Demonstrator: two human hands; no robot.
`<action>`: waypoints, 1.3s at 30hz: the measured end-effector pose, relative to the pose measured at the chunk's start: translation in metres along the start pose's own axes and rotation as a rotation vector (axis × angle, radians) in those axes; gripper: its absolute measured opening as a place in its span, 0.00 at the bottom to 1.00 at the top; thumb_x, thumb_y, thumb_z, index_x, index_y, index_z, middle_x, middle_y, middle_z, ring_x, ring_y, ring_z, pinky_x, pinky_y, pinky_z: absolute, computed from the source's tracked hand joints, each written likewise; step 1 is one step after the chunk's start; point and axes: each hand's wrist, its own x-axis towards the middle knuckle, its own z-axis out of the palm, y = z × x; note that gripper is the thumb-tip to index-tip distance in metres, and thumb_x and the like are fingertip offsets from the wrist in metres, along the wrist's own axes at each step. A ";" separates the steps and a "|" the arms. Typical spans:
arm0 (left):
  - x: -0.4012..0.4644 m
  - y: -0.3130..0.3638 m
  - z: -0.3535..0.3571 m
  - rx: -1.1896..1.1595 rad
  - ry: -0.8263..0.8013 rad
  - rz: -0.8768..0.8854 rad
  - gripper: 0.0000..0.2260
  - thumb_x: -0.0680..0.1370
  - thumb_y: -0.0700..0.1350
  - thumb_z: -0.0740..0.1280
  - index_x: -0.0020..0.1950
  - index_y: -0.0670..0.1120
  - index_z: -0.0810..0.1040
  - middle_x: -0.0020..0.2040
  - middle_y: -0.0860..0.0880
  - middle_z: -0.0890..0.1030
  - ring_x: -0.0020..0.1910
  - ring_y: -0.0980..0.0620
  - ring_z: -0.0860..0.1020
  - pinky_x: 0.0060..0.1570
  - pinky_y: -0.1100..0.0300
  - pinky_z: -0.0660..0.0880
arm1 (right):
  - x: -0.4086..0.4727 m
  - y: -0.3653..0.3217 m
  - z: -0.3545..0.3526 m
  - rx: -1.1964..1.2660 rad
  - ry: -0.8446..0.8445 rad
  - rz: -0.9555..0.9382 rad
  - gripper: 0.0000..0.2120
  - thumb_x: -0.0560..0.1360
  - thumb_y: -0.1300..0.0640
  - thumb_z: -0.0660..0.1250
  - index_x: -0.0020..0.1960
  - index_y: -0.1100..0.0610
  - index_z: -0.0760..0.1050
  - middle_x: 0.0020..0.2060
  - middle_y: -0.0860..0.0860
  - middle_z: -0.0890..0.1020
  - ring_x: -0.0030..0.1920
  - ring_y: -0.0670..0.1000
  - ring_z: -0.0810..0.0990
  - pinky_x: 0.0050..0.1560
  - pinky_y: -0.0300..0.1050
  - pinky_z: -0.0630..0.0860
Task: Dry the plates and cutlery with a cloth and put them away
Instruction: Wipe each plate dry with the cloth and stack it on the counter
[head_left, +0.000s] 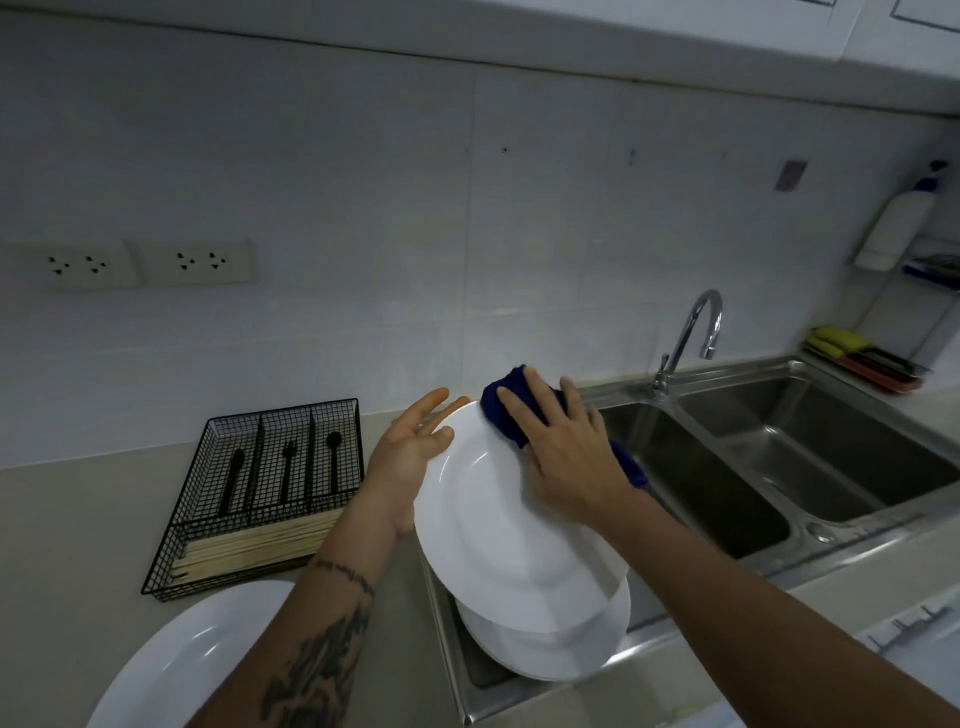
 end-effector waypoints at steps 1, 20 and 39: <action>0.001 0.002 0.000 0.010 -0.016 0.002 0.21 0.80 0.32 0.61 0.70 0.49 0.73 0.59 0.54 0.83 0.60 0.47 0.81 0.56 0.50 0.78 | 0.000 0.003 -0.002 0.034 0.018 0.034 0.34 0.75 0.51 0.60 0.76 0.41 0.46 0.76 0.51 0.53 0.70 0.64 0.60 0.64 0.64 0.68; -0.018 -0.033 0.022 0.045 0.016 0.147 0.25 0.82 0.31 0.57 0.69 0.58 0.72 0.65 0.55 0.80 0.61 0.51 0.80 0.51 0.60 0.80 | -0.025 0.018 0.016 0.169 0.083 0.373 0.35 0.75 0.56 0.61 0.77 0.51 0.48 0.72 0.59 0.61 0.68 0.62 0.64 0.69 0.60 0.63; 0.011 -0.012 0.017 -0.023 0.126 0.094 0.21 0.82 0.36 0.60 0.71 0.57 0.72 0.65 0.50 0.79 0.55 0.48 0.82 0.49 0.53 0.80 | -0.018 0.007 0.020 0.166 -0.013 0.098 0.36 0.76 0.58 0.62 0.78 0.50 0.47 0.78 0.51 0.45 0.77 0.59 0.42 0.74 0.57 0.42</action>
